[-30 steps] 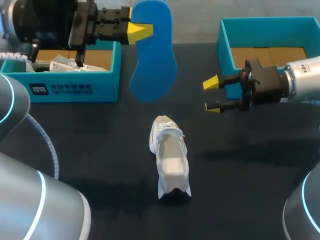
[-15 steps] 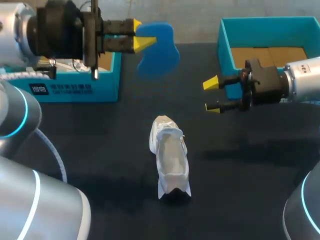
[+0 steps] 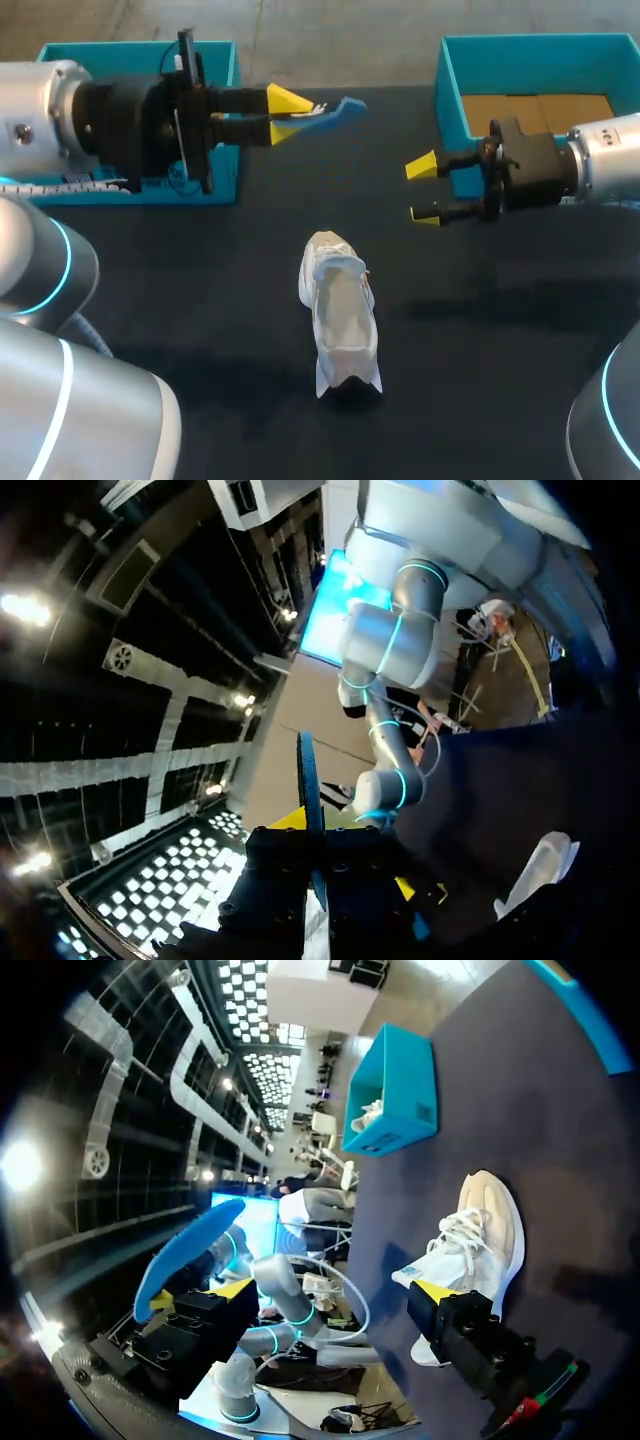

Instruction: Take the shoe out of the shoebox, open the shoe tongue, remove and reinsert the insole, then place the shoe into the shoebox

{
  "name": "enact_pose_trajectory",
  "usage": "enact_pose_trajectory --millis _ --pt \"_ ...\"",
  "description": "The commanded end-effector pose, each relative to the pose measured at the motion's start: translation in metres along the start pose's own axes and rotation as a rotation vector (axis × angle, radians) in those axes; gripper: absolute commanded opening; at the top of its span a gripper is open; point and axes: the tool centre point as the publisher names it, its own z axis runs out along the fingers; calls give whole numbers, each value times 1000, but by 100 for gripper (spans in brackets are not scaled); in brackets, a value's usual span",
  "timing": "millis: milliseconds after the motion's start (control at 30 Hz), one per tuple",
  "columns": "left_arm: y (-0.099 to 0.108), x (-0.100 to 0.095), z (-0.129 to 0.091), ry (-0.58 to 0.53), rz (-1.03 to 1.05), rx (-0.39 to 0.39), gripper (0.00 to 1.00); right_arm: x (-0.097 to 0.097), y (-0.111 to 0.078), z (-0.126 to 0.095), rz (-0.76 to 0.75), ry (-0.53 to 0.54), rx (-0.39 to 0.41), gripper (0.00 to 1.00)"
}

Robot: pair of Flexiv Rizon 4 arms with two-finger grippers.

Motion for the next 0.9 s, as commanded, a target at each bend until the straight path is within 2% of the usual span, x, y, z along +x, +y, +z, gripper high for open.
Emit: enact_pose_trajectory --millis 33,533,700,900 --pt "-3 7 -8 -31 134 -9 0 0 -1 1 0 -2 -2 100" --pt "-3 7 -8 -31 134 -9 0 0 -1 1 0 -2 -2 100" --pt "14 19 -6 32 278 -59 0 0 -1 1 0 -2 -2 100" --pt "34 31 -16 55 395 -23 0 0 -1 1 0 -2 -2 100"
